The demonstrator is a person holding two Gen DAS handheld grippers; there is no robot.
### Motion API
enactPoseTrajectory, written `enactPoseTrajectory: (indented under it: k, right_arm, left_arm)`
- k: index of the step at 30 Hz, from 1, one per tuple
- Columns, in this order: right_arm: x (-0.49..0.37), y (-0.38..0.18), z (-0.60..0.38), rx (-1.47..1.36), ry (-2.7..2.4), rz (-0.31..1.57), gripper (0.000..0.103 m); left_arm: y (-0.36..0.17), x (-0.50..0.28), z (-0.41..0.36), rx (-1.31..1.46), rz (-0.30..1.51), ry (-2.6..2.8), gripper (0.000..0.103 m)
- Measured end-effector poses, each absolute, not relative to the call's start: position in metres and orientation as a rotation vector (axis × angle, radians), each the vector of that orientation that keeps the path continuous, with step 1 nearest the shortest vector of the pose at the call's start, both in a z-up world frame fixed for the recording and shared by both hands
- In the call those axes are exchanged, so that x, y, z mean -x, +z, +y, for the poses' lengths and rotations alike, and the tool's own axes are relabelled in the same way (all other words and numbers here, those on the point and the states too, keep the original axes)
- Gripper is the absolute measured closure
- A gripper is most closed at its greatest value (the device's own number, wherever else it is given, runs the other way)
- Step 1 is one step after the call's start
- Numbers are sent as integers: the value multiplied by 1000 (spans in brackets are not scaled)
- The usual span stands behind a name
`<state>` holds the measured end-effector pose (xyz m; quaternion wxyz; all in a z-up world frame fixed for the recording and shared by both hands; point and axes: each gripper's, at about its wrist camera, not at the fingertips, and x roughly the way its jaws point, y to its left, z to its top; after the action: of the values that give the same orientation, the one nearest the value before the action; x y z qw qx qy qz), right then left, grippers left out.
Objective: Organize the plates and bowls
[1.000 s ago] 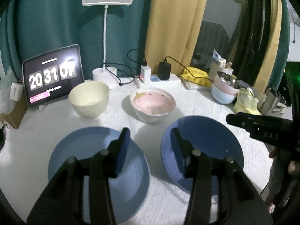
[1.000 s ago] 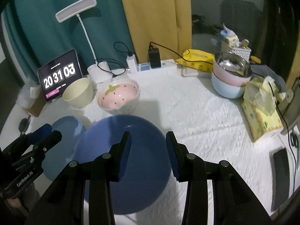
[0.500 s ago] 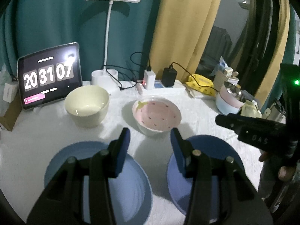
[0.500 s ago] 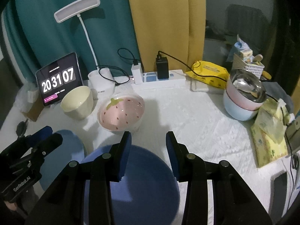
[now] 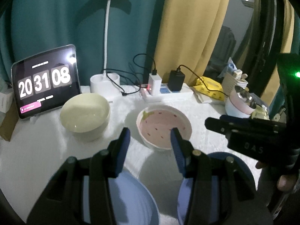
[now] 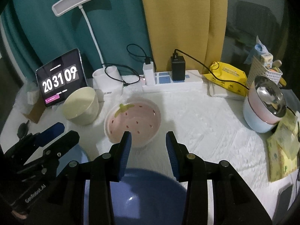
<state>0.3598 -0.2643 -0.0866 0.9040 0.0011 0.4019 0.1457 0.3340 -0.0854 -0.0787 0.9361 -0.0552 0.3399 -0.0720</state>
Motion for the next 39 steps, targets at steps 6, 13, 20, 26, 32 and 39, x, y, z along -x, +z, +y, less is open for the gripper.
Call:
enactPoseTrajectory:
  k: [6, 13, 20, 26, 32, 39]
  right_arm:
    - [-381, -92, -266, -11, 293, 855, 63]
    - [-406, -108, -270, -63, 278, 909, 63]
    - [-429, -131, -273, -124, 256, 986, 63]
    - [-441, -149, -272, -169, 242, 1055, 63]
    - [-450, -166, -269, -196, 250, 1108, 63]
    - [-452, -169, -262, -179, 279, 1104, 63]
  left_arm:
    - [-84, -354, -83, 113, 726, -125, 57]
    - [-99, -381, -80, 108, 782, -99, 57]
    - [-118, -403, -79, 129, 834, -91, 57]
    - [-137, -420, -82, 149, 901, -98, 57]
    - [-149, -429, -89, 128, 932, -93, 57]
    - [-158, -434, -93, 122, 957, -100, 58]
